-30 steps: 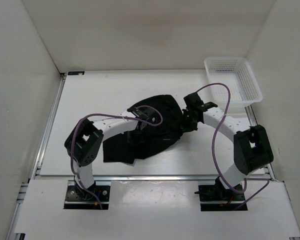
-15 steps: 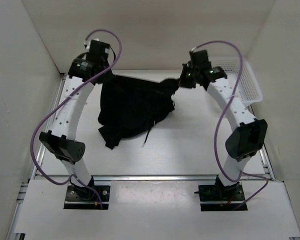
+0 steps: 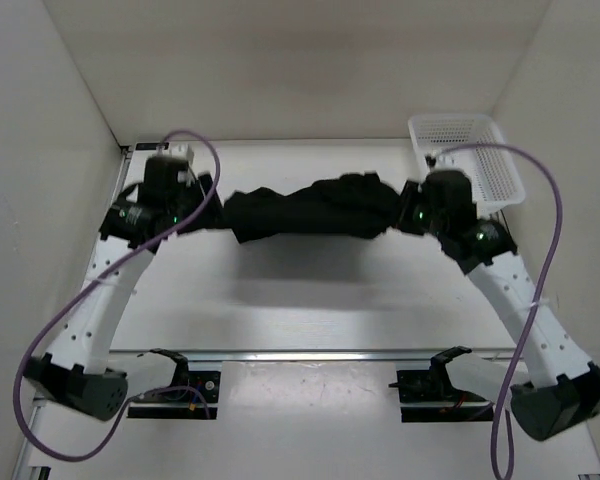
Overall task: Fold and stack the shorts
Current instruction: Flatten the shorts out
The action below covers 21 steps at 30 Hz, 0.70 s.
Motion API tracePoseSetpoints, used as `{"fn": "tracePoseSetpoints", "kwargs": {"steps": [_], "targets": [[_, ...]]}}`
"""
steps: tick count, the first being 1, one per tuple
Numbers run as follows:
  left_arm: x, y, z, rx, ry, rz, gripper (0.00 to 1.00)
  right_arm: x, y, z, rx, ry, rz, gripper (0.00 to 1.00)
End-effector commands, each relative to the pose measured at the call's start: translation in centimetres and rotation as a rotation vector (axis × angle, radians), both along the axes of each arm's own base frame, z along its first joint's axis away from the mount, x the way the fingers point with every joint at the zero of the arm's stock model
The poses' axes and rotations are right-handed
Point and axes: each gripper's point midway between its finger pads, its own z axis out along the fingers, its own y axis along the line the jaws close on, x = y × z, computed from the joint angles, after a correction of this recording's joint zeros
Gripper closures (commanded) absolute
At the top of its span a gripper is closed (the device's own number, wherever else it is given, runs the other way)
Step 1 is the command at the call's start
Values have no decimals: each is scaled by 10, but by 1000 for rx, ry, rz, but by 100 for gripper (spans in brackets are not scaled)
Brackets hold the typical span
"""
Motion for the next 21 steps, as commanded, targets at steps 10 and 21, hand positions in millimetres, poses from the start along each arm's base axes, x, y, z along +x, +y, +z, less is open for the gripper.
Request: {"fn": "tracePoseSetpoints", "kwargs": {"steps": [10,21], "targets": [[-29,-1,-136,-9,357,99,73,-80,-56,-143,-30,370,-315,53],[-90,-49,-226,-189,670,79,8,-98,-46,-193,125,577,-324,56]]}}
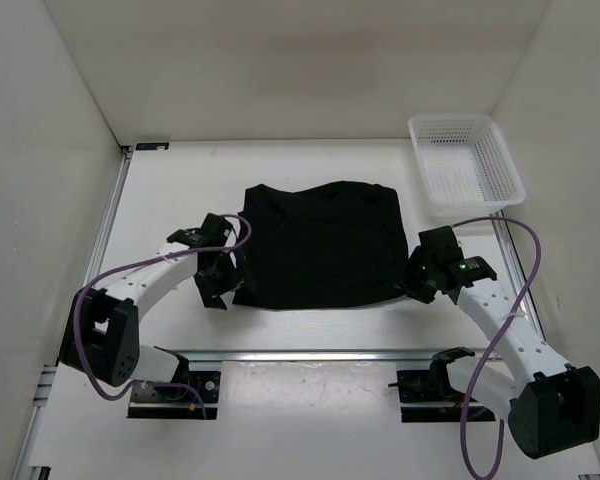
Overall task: Fold and stack the shorts
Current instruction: Flatten the shorts out
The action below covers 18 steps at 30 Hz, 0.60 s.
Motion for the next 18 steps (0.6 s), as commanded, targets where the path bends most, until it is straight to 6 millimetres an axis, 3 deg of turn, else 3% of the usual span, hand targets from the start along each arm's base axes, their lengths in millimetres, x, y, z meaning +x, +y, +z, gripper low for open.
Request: {"fn": "tracePoseSetpoints", "kwargs": {"steps": [1,2,3,9,13,18], "targets": [[-7,-27,-1,-109,5,26,8,-4,4,-11,102,26,-28,48],[-6,-22,-11,-75,17,46,8,-6,6,-13,132,39,-27,38],[-5,-23,-14,-74,24,57,11,-9,0,-20,138,60,-49,33],[1,-13,-47,18,65,77,25,6,-16,-38,187,73,-114,33],[5,-10,-62,63,97,73,51,15,-19,-51,211,102,-129,33],[7,-8,-66,78,105,76,86,28,-22,-70,194,112,-149,37]]}}
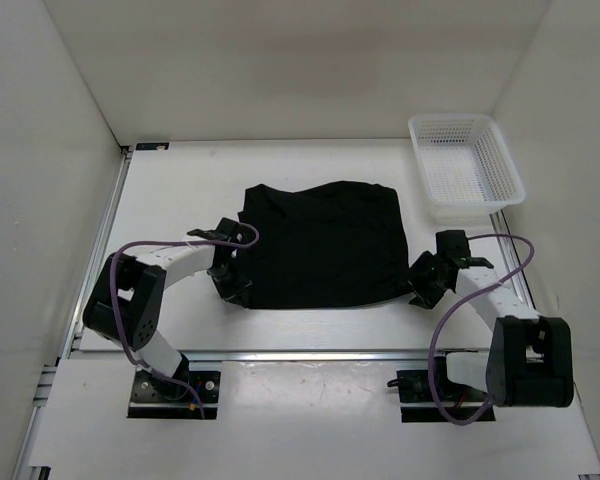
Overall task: Fold and stack the shorts
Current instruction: Flatten the shorts out
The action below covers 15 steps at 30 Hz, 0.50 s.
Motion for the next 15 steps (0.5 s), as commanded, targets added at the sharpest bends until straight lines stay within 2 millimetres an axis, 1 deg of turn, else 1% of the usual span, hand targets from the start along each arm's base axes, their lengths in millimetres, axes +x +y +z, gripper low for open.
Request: {"fn": "tracePoseSetpoints", "kwargs": {"steps": [1,2,3,4,5,6,7,8,9,10,11,12,13,14,15], "targets": [[18,2,-4,33,-62,3,90,19,2,-4,14,-56,8,40],[18,2,-4,33,-62,3,90,20,2,-10,13,-41,8,42],[23,3,-1,30,-73,4,90,25,2,-9,14,-49,8,47],[23,3,-1,30,-74,4,90,26,2,-12,13,-43,8,68],[30,4,2,26,-89,6,90,35,3,-10,13,-44,8,80],[37,8,5,23,-99,29,90,40,3,-8,14,-47,8,89],[50,10,13,15,-134,19,90,47,3,-4,14,-56,8,96],[57,14,22,14,-149,28,90,66,4,8,15,-94,8,100],[66,18,30,12,-167,35,90,79,6,19,25,-125,13,100],[98,27,57,11,-252,52,90,92,6,26,26,-136,13,100],[114,35,70,21,-279,65,90,105,9,39,35,-162,27,100],[122,47,84,56,-278,75,90,143,13,82,50,-272,37,100],[139,61,103,75,-311,99,90,159,16,92,64,-278,60,100],[176,65,157,75,-447,104,90,176,19,113,71,-312,79,100],[192,71,176,91,-479,112,90,216,20,183,65,-464,91,100]]}}
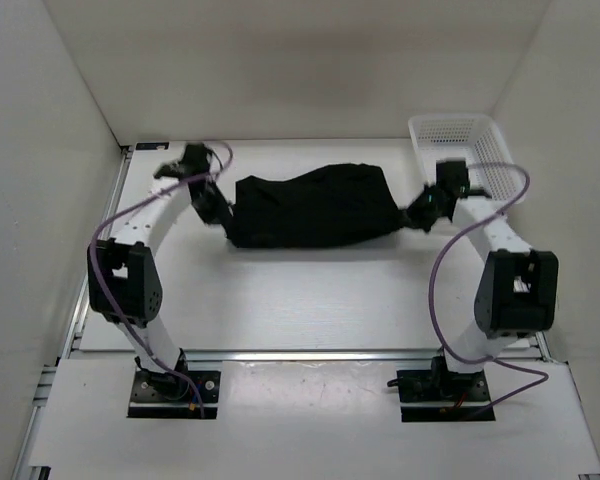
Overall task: Fold and stack the shorts
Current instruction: Flatten the shorts out
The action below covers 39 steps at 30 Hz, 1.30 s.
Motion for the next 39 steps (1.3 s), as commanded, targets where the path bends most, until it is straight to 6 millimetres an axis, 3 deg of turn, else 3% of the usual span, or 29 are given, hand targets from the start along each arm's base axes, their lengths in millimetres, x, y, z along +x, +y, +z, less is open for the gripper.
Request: {"fn": "tracePoseSetpoints", "kwargs": {"steps": [1,2,3,4,5,6,7,9,10,11,12,13,14,15,16,17,18,19,20,21,22,23,24,28,31,33,34,35,39], "targets": [[57,48,103,116,-232,46,90,93,5,137,5,-325,63,100],[80,48,158,92,-363,62,90,102,10,166,24,-381,79,100],[83,52,186,92,-424,66,90,114,15,222,19,-514,98,100],[85,50,206,75,-463,61,90,116,16,244,15,-572,116,100],[87,54,239,68,-543,77,90,115,22,258,19,-598,128,100],[78,53,263,50,-600,72,90,110,21,276,8,-645,138,100],[73,50,276,28,-635,72,90,97,29,294,-6,-696,176,100],[51,50,292,12,-688,66,90,82,32,294,-41,-708,192,100],[46,50,295,2,-709,75,90,64,36,282,-55,-693,208,100],[39,50,290,3,-703,75,90,56,35,273,-74,-686,206,100],[31,51,257,12,-623,72,90,47,33,259,-100,-671,204,100],[13,55,257,22,-637,81,90,25,33,260,-108,-683,205,100],[4,52,244,14,-616,82,90,10,30,210,-136,-585,216,100],[-6,53,227,17,-590,81,90,-4,29,188,-159,-550,228,100],[-31,51,188,9,-510,92,90,-26,29,183,-167,-560,236,100],[-40,54,170,13,-489,107,90,-50,25,126,-176,-436,238,100],[-63,52,119,24,-366,100,90,-71,25,117,-163,-437,237,100],[-80,53,108,12,-356,124,90,-87,28,96,-150,-400,250,93],[-93,56,88,18,-314,143,87,-113,27,52,-141,-293,249,79],[-102,54,73,7,-288,146,61,-132,25,46,-127,-276,240,64],[-118,53,43,2,-218,136,47,-142,18,34,-139,-241,207,51],[-123,53,36,-9,-200,138,37,-150,13,27,-145,-213,176,38],[-125,53,32,-8,-189,138,30,-155,10,27,-132,-209,129,34],[-116,54,34,9,-180,133,27,-162,1,24,-154,-157,66,40],[-111,54,36,12,-162,133,30,-161,9,21,-125,-107,86,43],[-111,52,28,8,-125,128,30,-167,15,9,-97,-37,89,43],[-114,52,21,12,-101,128,30,-168,19,7,-70,-26,80,42],[-120,53,4,23,-38,127,30,-178,25,-8,-23,34,71,32],[-131,48,-21,7,35,139,27,-183,29,-24,23,60,41,25]]}}
